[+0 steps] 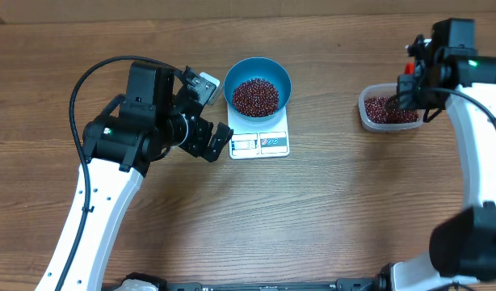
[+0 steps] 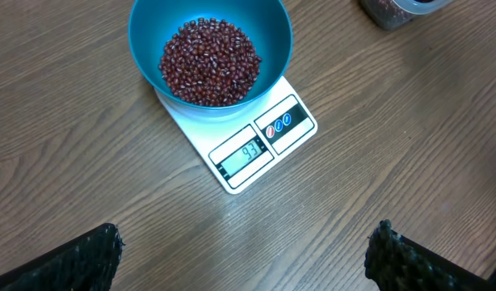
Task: Scoop item into bowl and weigh 150g on scale
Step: 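Move the empty scoop right back over the bean tub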
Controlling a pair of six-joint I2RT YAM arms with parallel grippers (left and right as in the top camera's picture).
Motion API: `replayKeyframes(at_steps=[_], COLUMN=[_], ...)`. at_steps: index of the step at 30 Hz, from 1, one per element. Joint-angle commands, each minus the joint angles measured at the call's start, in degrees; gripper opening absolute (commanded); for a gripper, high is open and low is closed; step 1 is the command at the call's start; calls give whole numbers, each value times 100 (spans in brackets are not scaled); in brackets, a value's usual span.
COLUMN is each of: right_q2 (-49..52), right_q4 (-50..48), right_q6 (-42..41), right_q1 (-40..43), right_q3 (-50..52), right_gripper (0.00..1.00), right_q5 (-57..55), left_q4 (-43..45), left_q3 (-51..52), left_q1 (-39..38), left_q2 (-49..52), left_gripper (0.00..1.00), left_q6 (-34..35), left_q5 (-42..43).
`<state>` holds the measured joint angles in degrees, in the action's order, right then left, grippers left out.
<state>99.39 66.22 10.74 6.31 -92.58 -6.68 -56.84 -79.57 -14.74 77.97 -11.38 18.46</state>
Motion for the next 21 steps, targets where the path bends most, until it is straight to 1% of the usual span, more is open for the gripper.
replayKeyframes(at_steps=[1,4,15,21], right_q2=[367,608,944,1298], right_q4=[96,212,131,133], right_q6=[157,131,136,138], right_q1=[-2,-2,-2,-2], right_q3=[-4,-4,4,9], right_gripper=[4,4,4,4], right_q5=[-702,-918,-1069,-1091], left_q4=[9,9,9,9], left_q3=[-83,-83,-83,-83], left_q1=[11,11,11,9], left_q2=[39,39,39,39], left_gripper=[99,99,99,100], left_q6=[-85,-85,-85,-85], left_q5=[42,42,44,44])
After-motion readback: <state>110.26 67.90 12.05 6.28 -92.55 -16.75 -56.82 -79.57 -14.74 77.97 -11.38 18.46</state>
